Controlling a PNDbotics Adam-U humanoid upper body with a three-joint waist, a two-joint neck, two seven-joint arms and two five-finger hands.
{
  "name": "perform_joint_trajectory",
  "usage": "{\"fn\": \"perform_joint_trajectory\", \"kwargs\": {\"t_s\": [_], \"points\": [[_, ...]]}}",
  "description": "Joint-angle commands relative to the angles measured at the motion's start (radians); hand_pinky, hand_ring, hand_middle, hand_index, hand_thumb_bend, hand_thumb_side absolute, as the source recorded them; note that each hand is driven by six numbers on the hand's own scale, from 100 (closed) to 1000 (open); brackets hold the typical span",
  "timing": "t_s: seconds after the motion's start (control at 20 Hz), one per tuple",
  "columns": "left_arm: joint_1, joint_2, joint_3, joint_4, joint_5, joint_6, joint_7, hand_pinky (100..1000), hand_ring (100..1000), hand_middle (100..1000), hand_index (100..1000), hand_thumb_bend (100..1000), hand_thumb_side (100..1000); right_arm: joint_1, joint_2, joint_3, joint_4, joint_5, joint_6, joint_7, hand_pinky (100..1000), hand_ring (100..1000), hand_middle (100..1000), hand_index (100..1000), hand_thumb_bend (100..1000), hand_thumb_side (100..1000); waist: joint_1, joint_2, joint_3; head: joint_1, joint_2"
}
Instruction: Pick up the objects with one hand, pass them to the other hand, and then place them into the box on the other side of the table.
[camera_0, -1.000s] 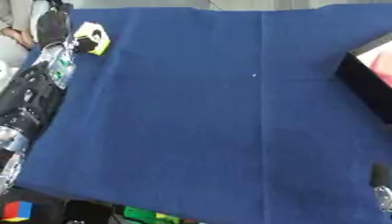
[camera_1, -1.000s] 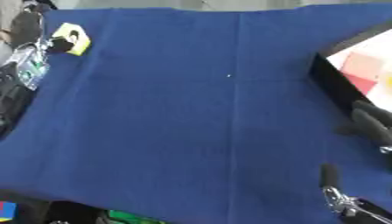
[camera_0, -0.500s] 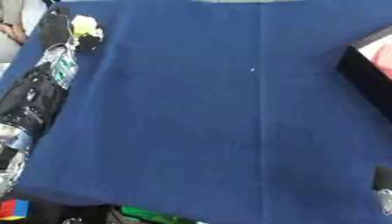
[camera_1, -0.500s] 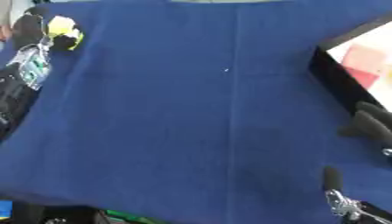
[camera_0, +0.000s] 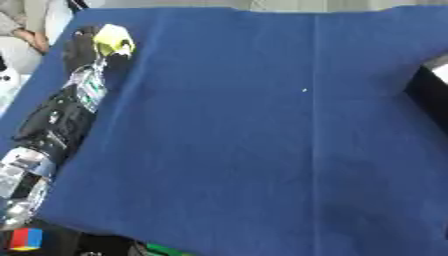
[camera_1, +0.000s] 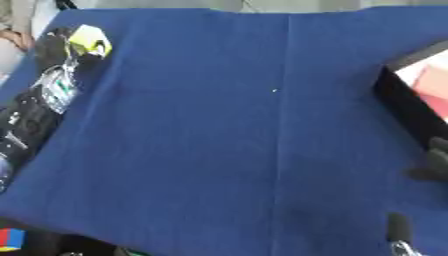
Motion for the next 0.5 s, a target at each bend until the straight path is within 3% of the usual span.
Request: {"fn": "perform_joint_trajectory", "kwargs": {"t_s": [0.05, 0.4, 0.5], "points": [[-0.010, 0.027, 0.002, 0.001, 0.012, -0.001, 0.002, 812, 750, 731, 853, 273, 603, -0.003, 0.001, 0.000, -0.022, 0.004, -0.003, -0.003, 912, 927, 657, 1000, 100, 318, -0.002, -0.015, 0.002, 0.009, -0.023], [-0.013, 0.016, -0.009, 0.009, 0.011, -0.042, -0.068, 773, 686, 650, 788, 161, 432, -0.004, 0.001, 0.000, -0.022, 0.004, -0.005, -0.002, 913, 927, 657, 1000, 100, 316, -0.006, -0.015, 0.001, 0.005, -0.014], [-0.014, 0.012, -0.009, 0.011, 0.011, -0.053, -0.090, 756, 653, 614, 757, 155, 303, -0.003, 0.001, -0.001, -0.022, 0.004, -0.005, -0.002, 913, 927, 657, 1000, 100, 315, -0.006, -0.016, 0.001, 0.006, -0.011]]}}
